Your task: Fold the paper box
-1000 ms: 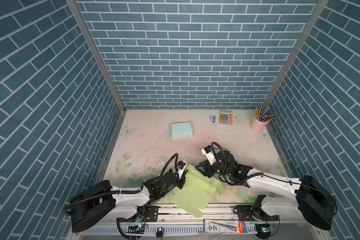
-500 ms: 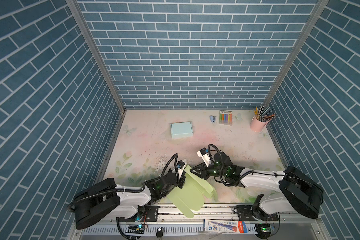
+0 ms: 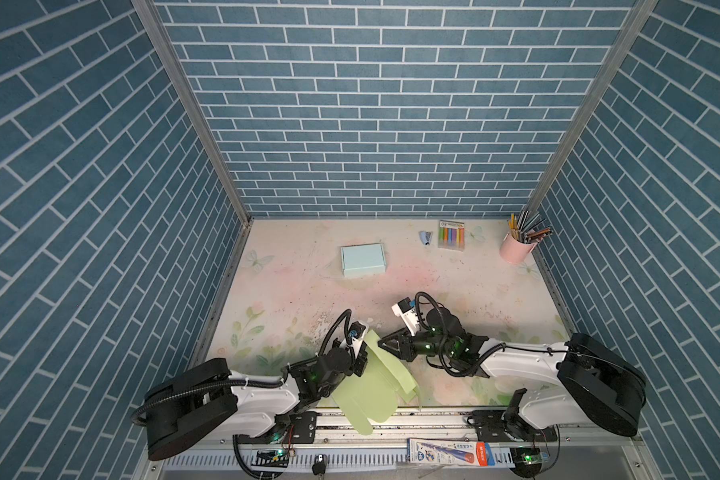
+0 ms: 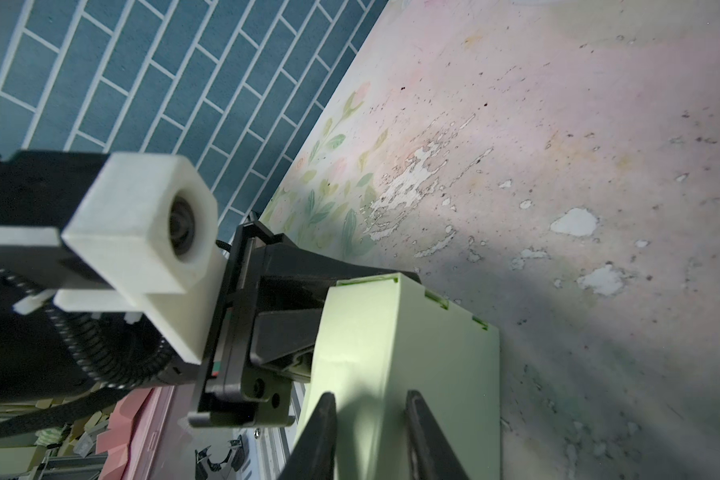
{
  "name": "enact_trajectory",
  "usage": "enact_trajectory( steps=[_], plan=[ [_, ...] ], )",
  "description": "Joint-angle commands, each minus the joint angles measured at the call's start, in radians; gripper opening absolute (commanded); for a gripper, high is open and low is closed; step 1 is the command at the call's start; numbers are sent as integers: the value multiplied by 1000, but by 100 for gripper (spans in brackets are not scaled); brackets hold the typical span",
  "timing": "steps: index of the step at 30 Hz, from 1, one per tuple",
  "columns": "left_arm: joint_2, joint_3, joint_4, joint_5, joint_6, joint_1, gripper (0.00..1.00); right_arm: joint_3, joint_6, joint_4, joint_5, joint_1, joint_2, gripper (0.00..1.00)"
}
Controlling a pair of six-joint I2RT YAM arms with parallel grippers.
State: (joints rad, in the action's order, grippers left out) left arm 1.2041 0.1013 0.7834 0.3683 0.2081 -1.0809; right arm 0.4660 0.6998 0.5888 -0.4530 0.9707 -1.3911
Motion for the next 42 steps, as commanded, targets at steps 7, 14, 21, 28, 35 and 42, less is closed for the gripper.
enact_trajectory(
  steps=[7, 14, 21, 28, 35, 42],
  plan=[
    [54, -38, 81, 30, 15, -12, 23, -8, 32, 19, 25, 11, -3, 28],
    [91, -37, 103, 36, 10, -11, 26, -11, 32, 19, 34, 11, -2, 27],
    [156, -46, 152, 60, 11, -11, 21, -14, 39, 27, 31, 13, -3, 26],
    [224, -31, 193, 67, 4, -11, 16, -16, 63, 61, 19, 33, -23, 26],
    [245, -35, 220, 64, 7, -12, 14, -33, 105, 131, 1, 46, -42, 25],
    [238, -39, 217, 57, -2, -10, 14, -38, 88, 50, 54, 26, 78, 36]
  ],
)
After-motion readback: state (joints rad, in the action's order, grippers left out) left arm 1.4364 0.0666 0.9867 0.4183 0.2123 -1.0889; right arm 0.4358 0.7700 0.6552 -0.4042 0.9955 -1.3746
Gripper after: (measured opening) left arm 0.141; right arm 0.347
